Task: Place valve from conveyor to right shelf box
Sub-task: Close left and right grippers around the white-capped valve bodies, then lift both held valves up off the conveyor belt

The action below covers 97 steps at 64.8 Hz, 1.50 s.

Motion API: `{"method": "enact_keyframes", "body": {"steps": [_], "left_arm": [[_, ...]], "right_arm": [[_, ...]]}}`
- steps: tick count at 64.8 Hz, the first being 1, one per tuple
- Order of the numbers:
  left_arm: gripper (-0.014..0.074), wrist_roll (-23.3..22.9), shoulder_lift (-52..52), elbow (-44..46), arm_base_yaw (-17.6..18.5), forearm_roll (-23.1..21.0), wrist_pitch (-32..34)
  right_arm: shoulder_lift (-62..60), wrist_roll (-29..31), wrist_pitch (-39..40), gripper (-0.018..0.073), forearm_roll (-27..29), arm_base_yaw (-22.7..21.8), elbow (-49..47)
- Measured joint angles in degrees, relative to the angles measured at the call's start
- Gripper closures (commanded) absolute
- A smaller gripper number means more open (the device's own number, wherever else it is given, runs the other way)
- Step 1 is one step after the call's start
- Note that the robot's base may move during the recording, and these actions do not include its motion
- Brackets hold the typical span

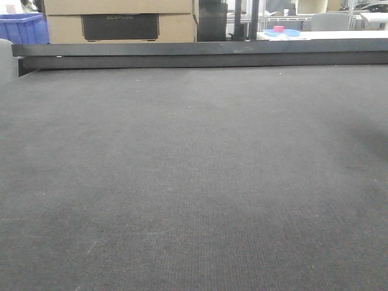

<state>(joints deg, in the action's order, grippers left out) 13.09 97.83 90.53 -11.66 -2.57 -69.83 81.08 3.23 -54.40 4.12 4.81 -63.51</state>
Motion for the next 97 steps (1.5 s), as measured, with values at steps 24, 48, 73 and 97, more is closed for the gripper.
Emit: {"method": "enact_keyframes", "body": {"steps": [24,48,73,97], "left_arm": [[0.0008,1.29,8.71,0.09,0.24,-1.62,3.72],[0.0134,1.29,12.98,0.09,0.24,-1.62,5.95],[0.0708,0.82,12.94,0.22,0.33,-1.61,3.64],[0.0708,-3.57,1.28,0.12,5.86,-0.52,1.32]], "right_arm": [[0.0,0.0,0.0,0.0712,0.0,0.0,0.0],[0.0,0.0,0.13,0.0712,0.0,0.0,0.0],[0.0,0.0,0.4,0.0712,0.0,0.0,0.0],[-2.82,0.0,1.28,0.0712,0.0,0.0,0.0]]}}
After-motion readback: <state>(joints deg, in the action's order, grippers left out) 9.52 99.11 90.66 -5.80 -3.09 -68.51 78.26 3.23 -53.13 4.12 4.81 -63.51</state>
